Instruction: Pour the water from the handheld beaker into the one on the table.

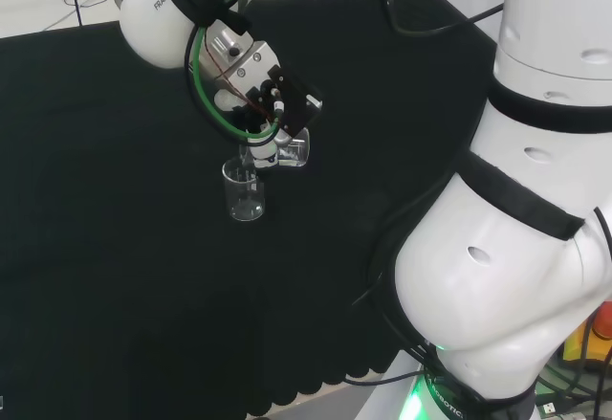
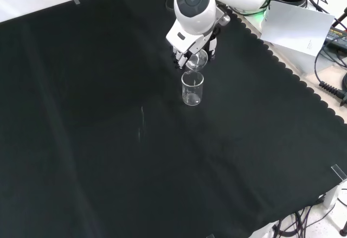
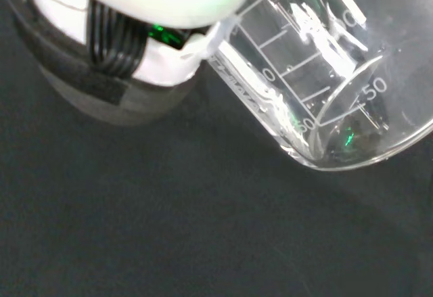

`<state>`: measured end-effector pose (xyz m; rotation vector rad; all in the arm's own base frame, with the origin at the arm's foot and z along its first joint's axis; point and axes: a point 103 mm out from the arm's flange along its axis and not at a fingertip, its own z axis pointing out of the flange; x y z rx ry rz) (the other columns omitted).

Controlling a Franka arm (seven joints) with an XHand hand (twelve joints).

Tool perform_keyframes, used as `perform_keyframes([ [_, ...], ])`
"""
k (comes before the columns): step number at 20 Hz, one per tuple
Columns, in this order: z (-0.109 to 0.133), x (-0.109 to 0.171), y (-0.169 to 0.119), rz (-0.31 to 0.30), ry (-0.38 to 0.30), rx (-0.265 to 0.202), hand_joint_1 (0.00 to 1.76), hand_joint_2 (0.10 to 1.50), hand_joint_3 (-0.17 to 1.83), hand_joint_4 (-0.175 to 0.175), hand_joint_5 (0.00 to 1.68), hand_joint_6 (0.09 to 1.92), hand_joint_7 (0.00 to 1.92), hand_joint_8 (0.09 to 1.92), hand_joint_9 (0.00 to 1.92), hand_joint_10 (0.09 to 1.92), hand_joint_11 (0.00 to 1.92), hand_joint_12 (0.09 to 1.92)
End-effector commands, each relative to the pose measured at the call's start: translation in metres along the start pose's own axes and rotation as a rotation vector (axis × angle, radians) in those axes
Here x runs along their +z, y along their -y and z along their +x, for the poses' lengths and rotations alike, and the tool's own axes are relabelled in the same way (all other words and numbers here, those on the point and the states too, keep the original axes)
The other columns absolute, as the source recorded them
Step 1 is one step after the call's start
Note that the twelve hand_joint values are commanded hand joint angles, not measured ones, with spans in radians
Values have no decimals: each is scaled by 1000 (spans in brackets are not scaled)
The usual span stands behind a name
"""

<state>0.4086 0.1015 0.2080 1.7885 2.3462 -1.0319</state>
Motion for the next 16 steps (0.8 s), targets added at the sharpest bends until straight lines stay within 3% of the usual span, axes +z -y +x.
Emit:
perform_keyframes([
  [1,3,-2,-1,22,43,0,1311,839,248,-175,1369,341,1430,275,1676,87,1518,634],
  [6,7,-1,-3,44,70,2,1311,840,246,-175,1366,346,1426,283,1676,87,1519,635],
  [9,9,-1,-4,50,96,16,1202,763,424,-53,1338,466,1548,229,1682,87,1531,627],
  [12,10,-1,-5,54,108,26,1289,802,334,-151,1340,421,1435,311,1678,87,1527,626],
  [16,11,-1,-7,59,121,37,1308,819,298,-175,1341,407,1400,348,1676,87,1525,627],
])
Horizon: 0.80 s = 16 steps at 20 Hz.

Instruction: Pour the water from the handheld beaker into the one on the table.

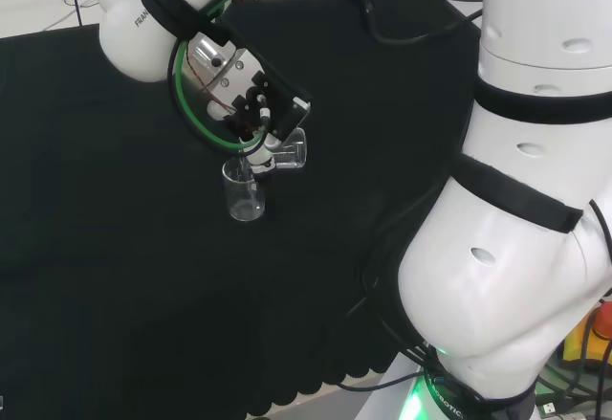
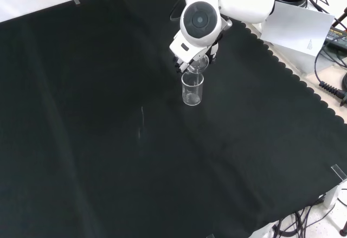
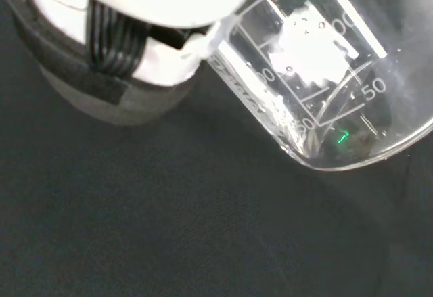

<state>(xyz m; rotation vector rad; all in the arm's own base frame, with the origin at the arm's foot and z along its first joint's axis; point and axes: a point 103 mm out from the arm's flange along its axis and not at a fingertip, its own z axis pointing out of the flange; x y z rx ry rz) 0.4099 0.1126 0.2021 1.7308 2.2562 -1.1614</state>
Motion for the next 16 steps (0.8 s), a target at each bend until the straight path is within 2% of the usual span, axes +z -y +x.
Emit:
perform_keyframes([
  [1,1,0,-2,7,26,16,1264,802,339,-131,1339,429,1447,334,1678,87,1528,626],
  [2,2,-1,-2,8,32,19,1226,777,396,-86,1333,464,1494,305,1680,87,1531,625],
  [4,3,-2,-2,15,40,30,1276,785,370,-138,1341,430,1443,326,1679,87,1530,623],
  [6,4,-3,-2,22,48,39,1217,765,420,-77,1332,473,1504,304,1682,87,1535,620],
  [8,4,-4,-3,30,58,45,1187,747,465,-38,1322,509,1541,275,1684,87,1538,619],
  [10,4,-4,-4,31,86,55,1176,740,481,-17,1319,522,1556,258,1686,87,1541,617],
  [12,4,-4,-4,38,84,65,1172,736,488,-1,1317,527,1563,246,1687,87,1545,616],
  [16,3,-4,-4,49,93,86,1170,735,491,5,1317,529,1567,240,1689,87,1548,615],
])
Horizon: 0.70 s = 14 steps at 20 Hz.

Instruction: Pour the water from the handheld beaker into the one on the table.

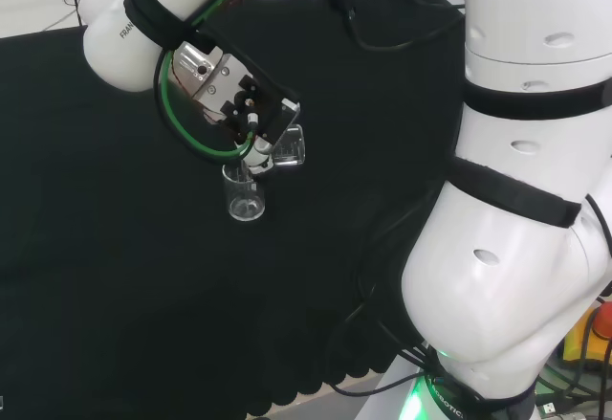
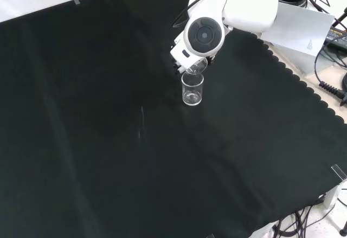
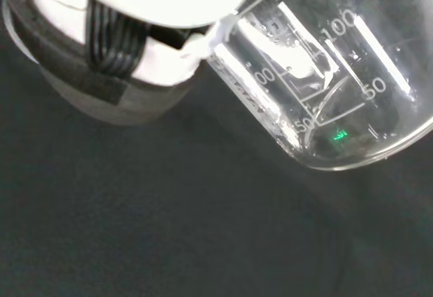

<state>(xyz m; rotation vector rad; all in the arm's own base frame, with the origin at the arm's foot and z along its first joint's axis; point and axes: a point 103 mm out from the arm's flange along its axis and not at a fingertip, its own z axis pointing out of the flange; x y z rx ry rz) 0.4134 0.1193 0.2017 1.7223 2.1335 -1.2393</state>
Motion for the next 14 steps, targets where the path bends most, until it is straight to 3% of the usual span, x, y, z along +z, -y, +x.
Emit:
perform_keyframes([
  [1,-1,1,0,18,15,25,1170,735,491,6,1317,529,1567,239,1689,87,1548,615],
  [14,2,1,0,43,48,25,1168,733,493,13,1317,528,1572,231,1690,87,1552,614],
])
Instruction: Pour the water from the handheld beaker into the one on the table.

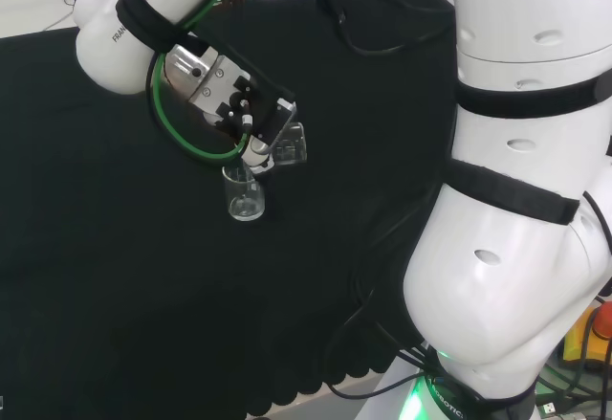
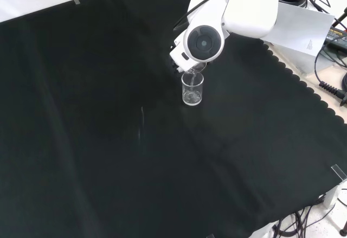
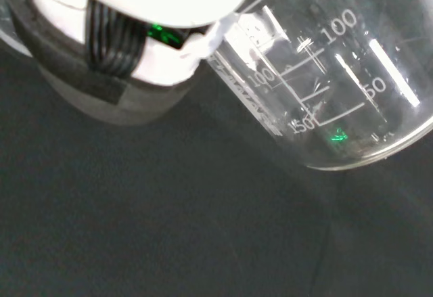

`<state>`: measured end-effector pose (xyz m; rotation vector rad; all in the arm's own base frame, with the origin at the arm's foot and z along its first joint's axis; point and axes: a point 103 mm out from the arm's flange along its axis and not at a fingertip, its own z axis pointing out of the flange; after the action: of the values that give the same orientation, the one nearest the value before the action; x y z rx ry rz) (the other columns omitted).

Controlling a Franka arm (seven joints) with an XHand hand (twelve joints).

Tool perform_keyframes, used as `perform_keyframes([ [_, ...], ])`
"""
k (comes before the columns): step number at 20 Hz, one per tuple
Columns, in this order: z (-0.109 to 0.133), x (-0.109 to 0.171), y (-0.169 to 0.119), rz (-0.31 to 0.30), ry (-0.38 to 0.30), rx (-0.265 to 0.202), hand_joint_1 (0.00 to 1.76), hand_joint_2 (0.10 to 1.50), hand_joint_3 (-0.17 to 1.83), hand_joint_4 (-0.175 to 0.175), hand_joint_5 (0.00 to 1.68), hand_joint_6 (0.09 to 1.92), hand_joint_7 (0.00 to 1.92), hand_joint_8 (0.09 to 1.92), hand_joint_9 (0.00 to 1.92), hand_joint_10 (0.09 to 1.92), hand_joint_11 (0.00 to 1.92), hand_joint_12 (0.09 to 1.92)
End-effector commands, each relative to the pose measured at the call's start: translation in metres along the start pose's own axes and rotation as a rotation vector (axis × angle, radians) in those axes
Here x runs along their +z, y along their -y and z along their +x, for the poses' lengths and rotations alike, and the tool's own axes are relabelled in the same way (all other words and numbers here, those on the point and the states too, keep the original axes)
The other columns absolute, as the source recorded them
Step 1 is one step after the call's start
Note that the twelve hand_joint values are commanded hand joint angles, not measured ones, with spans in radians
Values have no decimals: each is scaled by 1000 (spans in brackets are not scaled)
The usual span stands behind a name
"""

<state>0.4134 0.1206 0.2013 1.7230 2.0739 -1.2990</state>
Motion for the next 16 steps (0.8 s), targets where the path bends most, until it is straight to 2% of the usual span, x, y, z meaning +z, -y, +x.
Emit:
perform_keyframes([
  [1,1,1,1,7,16,-2,1168,733,493,13,1318,528,1572,231,1690,87,1552,614],
  [16,7,-9,2,21,45,-2,1166,731,495,23,1319,527,1577,221,1691,87,1553,612],
])
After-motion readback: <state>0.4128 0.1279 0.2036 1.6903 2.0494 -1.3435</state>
